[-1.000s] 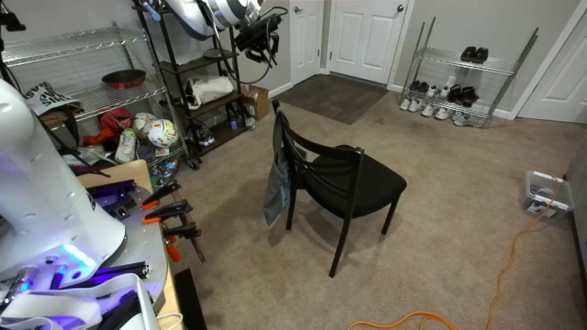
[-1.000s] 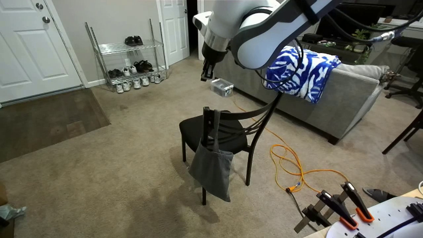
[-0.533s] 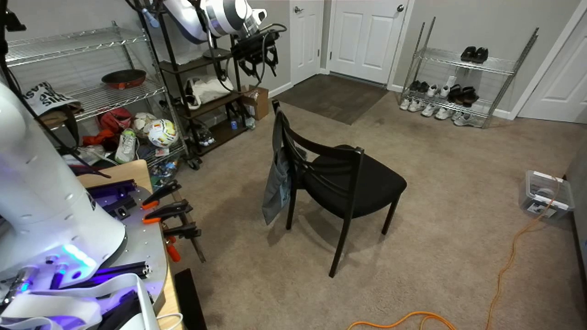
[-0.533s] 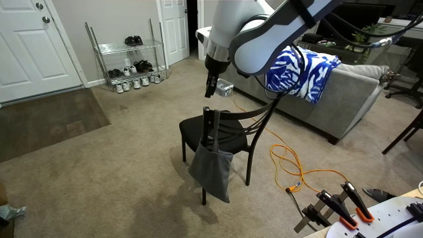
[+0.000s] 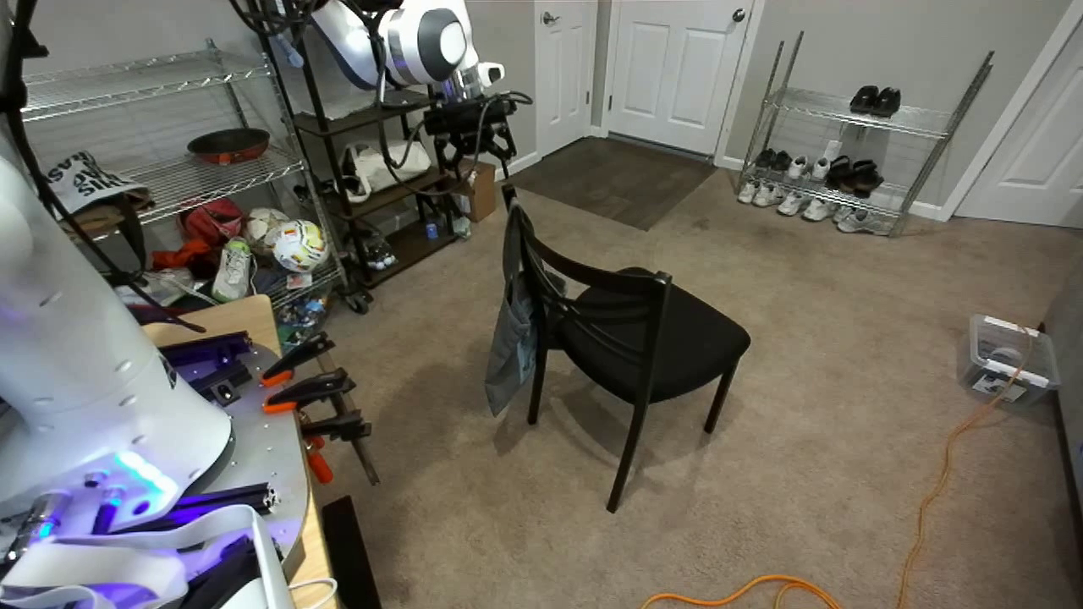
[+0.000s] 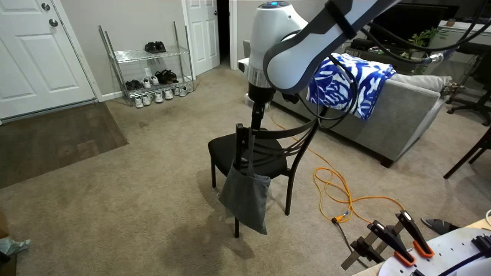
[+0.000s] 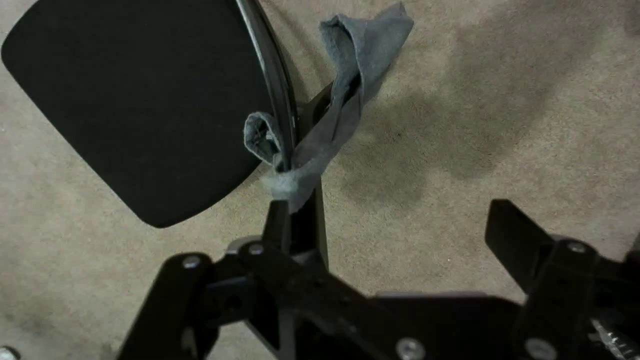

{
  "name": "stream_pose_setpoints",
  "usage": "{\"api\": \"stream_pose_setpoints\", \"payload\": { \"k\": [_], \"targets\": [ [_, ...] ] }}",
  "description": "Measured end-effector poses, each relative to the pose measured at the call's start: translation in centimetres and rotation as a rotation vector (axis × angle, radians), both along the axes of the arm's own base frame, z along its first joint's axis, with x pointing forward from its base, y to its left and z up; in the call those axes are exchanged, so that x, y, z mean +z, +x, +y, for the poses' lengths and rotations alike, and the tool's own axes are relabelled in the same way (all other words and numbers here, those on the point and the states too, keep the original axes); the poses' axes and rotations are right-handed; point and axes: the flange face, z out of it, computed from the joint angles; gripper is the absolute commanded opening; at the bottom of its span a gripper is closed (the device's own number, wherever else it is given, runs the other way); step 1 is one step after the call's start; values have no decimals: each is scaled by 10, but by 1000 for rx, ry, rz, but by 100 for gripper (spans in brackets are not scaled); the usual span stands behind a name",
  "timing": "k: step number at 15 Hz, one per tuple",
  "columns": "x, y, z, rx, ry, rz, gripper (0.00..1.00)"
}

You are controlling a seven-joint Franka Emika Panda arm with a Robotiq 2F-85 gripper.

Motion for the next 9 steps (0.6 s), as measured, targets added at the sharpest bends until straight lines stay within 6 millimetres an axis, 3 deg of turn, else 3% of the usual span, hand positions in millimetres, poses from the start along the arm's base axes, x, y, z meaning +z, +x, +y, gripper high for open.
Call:
{"api": "stream_pose_setpoints", "payload": {
  "k": [9],
  "targets": [
    [-36,13,-21,28,-16,74,100]
  ]
}}
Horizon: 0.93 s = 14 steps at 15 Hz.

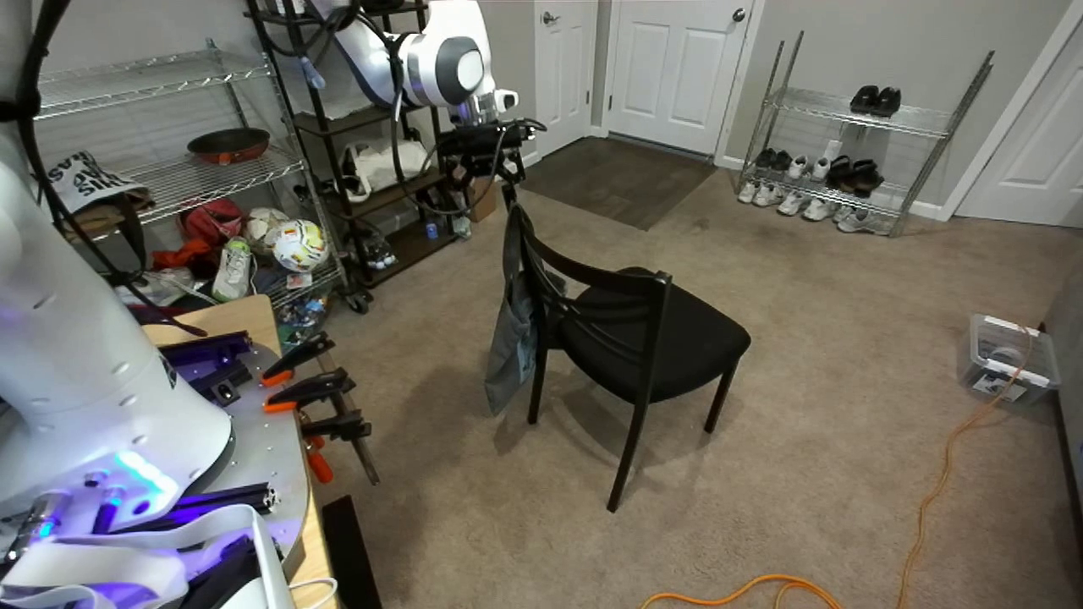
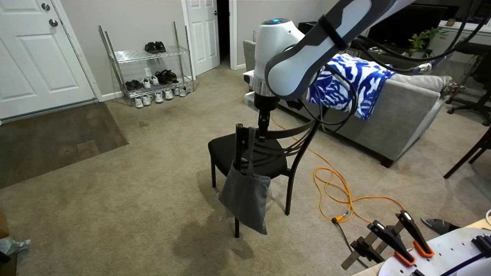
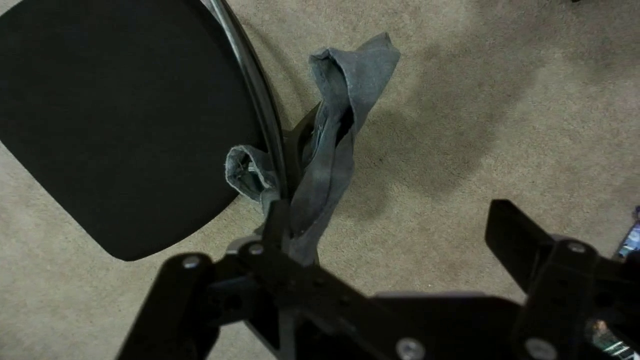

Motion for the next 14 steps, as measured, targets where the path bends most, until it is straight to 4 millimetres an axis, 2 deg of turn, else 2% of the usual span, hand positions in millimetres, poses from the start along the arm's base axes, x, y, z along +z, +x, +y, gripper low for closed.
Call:
{"api": "stream_pose_setpoints", "payload": {
  "k": [3,6,10,14],
  "targets": [
    [-8,14,0,8,8,0,100],
    [-7,24,2,15,15,-14,100],
    [-7,31,5,20,20,-21,100],
    [-16,37,6,36,21,-15,100]
  ]
}}
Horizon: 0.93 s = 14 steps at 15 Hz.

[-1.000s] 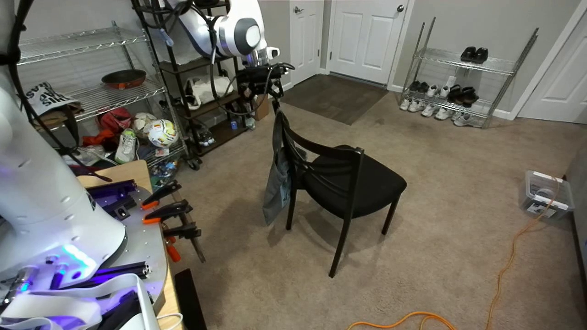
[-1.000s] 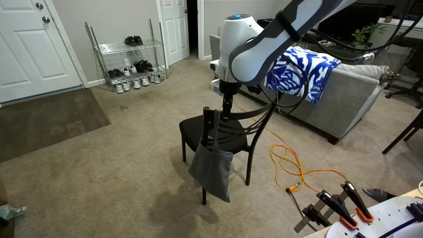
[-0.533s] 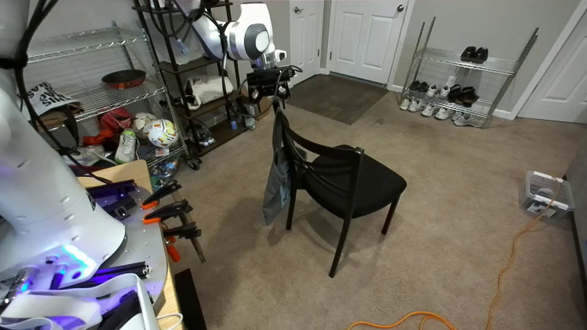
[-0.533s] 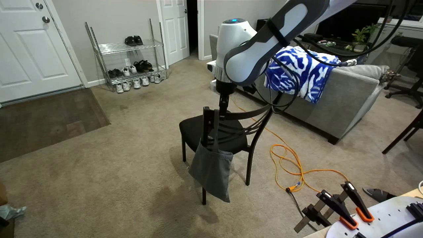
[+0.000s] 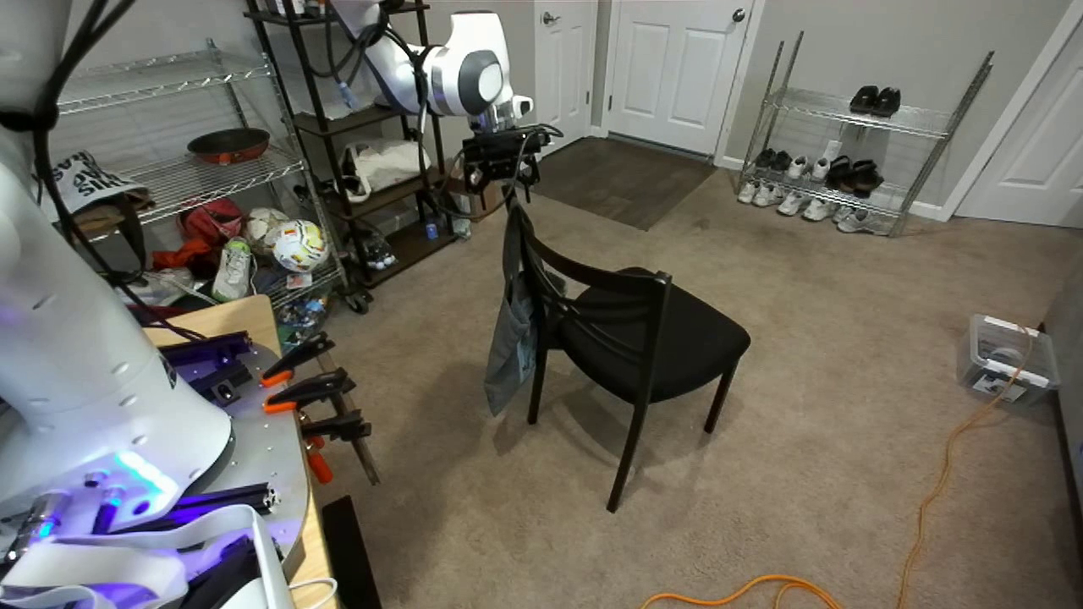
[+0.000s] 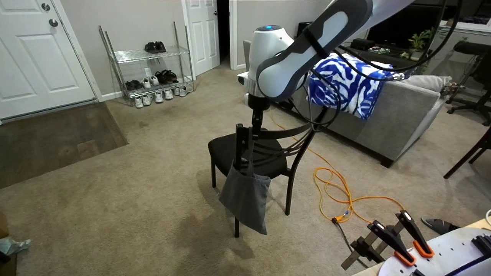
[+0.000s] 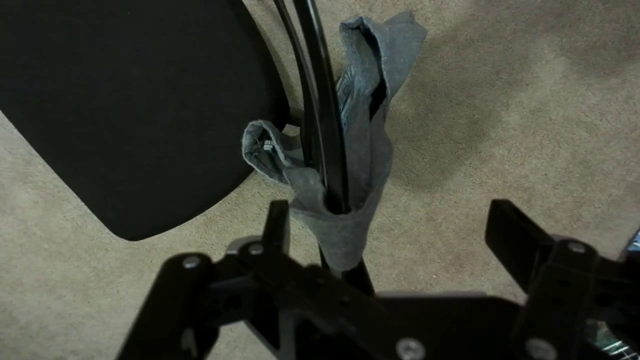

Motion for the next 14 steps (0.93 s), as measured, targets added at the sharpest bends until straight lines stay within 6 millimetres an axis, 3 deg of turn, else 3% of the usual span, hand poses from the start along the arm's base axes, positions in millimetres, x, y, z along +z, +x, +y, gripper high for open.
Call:
{"api": "stream_pose_setpoints", "payload": {
  "k": [5,6,7,14],
  "targets": [
    [-9,10,3,27,2,-2,100],
    [-10,12,3,31,3,-3,75],
    [-10,13,4,34,4,-5,74],
    [-6,19,8,53,10,-25,28]
  ]
}}
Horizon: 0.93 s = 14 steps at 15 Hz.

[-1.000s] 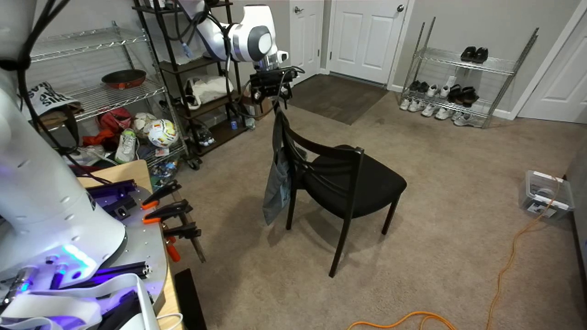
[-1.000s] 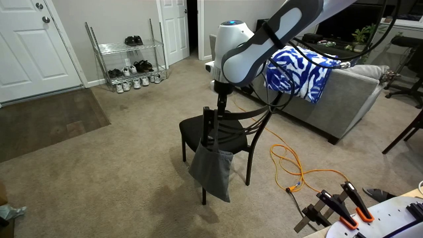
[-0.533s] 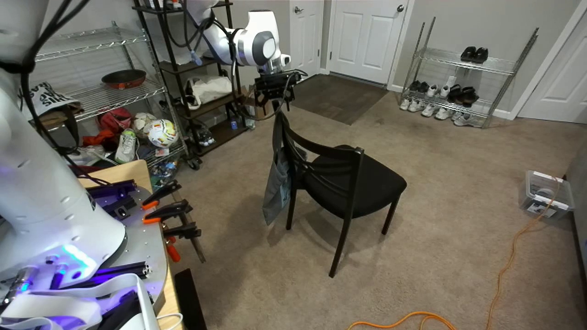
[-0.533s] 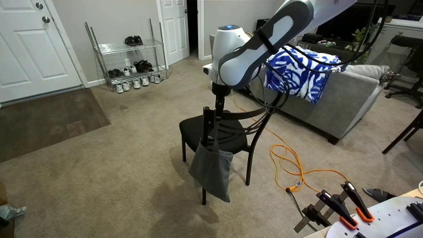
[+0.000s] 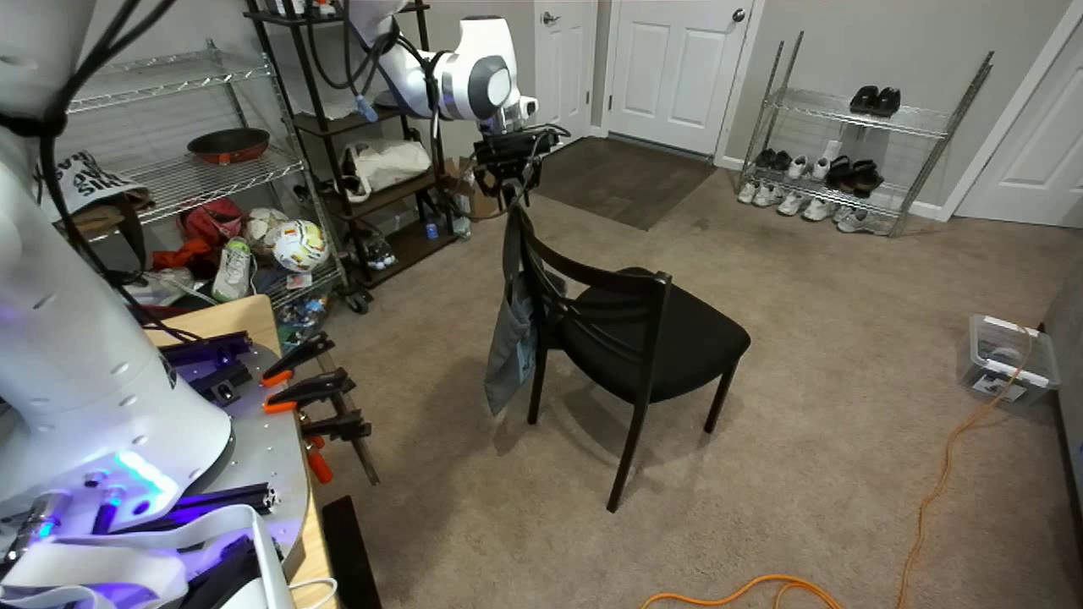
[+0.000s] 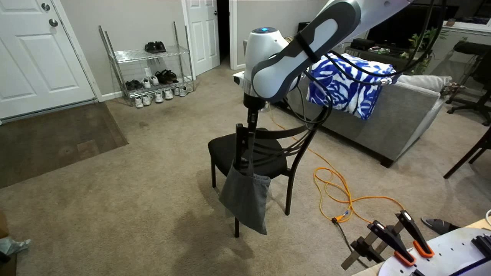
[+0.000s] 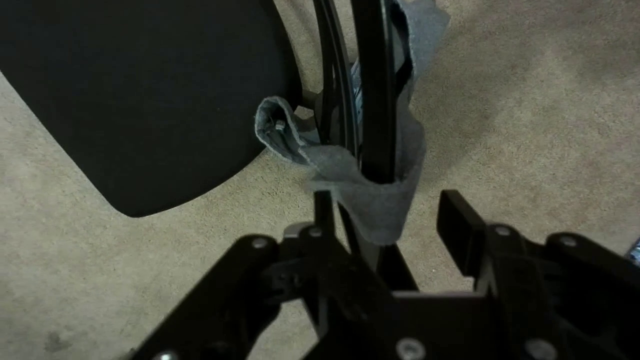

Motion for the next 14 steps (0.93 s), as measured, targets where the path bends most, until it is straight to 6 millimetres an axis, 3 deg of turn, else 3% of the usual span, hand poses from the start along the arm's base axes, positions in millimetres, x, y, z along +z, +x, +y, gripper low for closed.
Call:
{"api": "stream_pose_setpoints", "payload": {
  "k": [3,5,6,8,14],
  "targets": [
    [15,-1,10,37,-5,-44,7],
    [27,-3,17,60,-12,-66,2],
    [30,-3,18,66,-15,-73,39],
    [36,-4,21,69,-13,-81,35],
    [36,-4,20,69,-14,-80,73]
  ]
}}
